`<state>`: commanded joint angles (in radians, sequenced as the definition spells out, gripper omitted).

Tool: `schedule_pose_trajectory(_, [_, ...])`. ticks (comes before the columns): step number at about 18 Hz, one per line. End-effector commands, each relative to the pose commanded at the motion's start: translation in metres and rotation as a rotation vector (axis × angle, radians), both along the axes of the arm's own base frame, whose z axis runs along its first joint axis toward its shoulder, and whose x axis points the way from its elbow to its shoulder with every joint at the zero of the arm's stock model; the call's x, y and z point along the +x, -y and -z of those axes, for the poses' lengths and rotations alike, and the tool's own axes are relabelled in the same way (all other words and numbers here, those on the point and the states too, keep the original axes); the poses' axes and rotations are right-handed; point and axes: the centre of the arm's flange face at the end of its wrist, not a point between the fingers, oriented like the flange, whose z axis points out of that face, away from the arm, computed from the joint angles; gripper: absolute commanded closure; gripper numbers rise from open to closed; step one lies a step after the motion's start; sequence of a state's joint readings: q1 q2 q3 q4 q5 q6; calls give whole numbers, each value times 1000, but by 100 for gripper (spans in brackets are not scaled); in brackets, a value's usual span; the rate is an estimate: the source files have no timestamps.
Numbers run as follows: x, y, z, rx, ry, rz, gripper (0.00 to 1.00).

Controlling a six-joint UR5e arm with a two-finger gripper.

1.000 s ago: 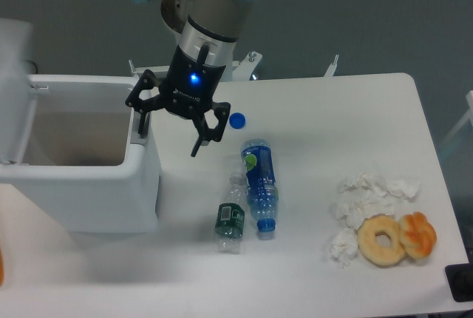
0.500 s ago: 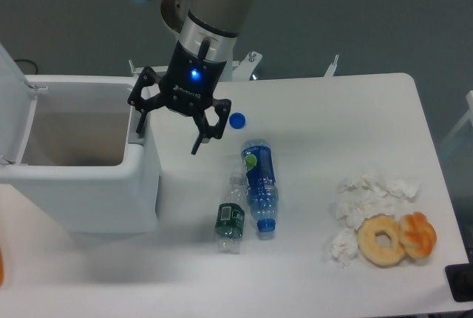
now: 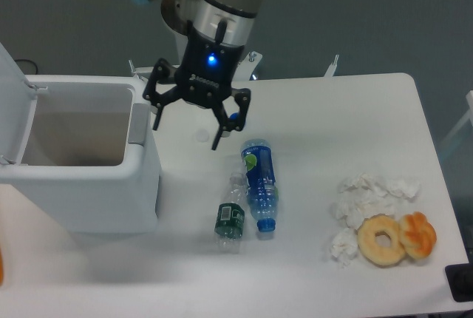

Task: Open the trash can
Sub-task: 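Raise the gripper away from the opened trash can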

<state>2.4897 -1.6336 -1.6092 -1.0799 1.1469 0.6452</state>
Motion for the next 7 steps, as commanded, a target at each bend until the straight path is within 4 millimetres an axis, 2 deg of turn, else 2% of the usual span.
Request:
schedule_pose_trajectory(4, [-22,3,33,-203,-146,45,0])
schedule_pose_trajectory(7, [-29,-2,51,-260,-175,107,0])
